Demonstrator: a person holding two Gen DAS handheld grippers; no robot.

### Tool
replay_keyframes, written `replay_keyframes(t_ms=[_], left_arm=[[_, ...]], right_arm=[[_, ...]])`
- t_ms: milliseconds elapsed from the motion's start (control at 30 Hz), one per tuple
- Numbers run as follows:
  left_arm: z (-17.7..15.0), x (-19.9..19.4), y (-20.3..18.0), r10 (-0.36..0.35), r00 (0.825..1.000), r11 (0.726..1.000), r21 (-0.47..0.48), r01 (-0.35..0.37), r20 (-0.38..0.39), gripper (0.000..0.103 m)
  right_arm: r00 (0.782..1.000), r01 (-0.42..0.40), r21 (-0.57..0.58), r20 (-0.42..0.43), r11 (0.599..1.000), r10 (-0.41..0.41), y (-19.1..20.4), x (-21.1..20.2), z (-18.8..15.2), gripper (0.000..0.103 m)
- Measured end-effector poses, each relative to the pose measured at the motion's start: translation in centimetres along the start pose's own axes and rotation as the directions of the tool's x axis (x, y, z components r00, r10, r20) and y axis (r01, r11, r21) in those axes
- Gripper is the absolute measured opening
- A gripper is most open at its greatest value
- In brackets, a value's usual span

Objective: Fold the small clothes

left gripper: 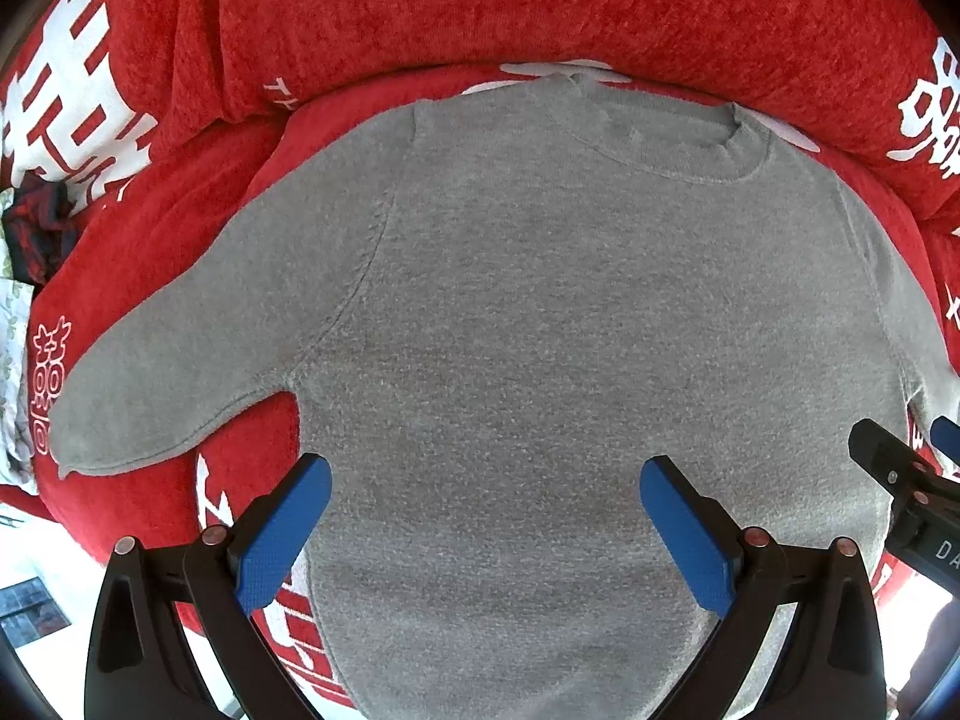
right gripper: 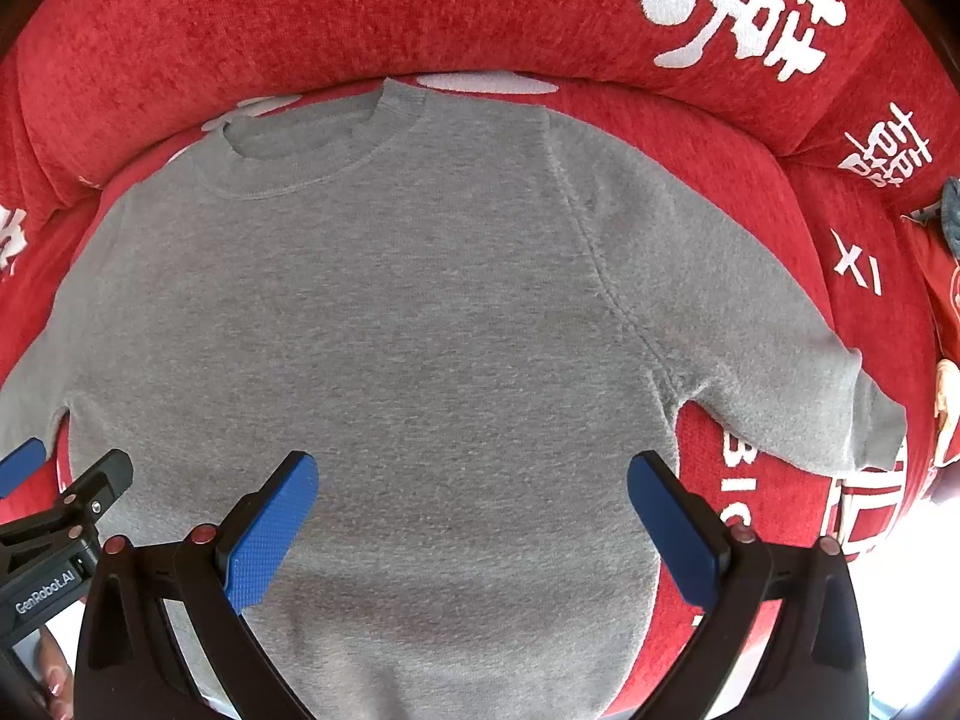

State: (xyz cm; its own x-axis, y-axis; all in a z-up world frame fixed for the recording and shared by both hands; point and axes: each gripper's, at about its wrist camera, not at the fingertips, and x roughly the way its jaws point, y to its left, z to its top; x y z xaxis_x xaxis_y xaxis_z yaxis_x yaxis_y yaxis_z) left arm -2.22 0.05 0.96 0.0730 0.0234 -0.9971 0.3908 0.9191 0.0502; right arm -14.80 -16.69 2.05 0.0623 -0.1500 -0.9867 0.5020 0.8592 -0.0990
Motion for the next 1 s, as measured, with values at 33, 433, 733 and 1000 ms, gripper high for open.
replay_keyframes(t_ms=[33,433,733,1000], left_arm=[[0.0,0.0,0.1,-0.003,1.000,1.000,-0.001,0.003,0.001,0.103],[-1.1,0.4,4.2,-0.097,0.995,0.989,-0.109,0.100,0.039,0.103],[-3.2,0.9,12.7,-0.153,0.980,0.946,-0.270,0.182,0.124,0.103],[-7.3,2.3,24.5,-0.127,0.964,0.850,-0.475,0.228,0.235,0.103]], right_arm=[[1.000,0.001,0.000,0.000,1.000,-0.001,0.0,0.0,0.0,0.103],[0.998,-0.049,-0.039,0.024,0.998,0.050,2.6,-0.8,-0.8,0.095],[0.986,-0.161,-0.097,0.017,0.982,0.163,7.8,-0.9,-2.5,0.095],[0.944,-0.326,-0.232,-0.029,0.916,0.328,16.0,-0.7,-4.6,0.095]])
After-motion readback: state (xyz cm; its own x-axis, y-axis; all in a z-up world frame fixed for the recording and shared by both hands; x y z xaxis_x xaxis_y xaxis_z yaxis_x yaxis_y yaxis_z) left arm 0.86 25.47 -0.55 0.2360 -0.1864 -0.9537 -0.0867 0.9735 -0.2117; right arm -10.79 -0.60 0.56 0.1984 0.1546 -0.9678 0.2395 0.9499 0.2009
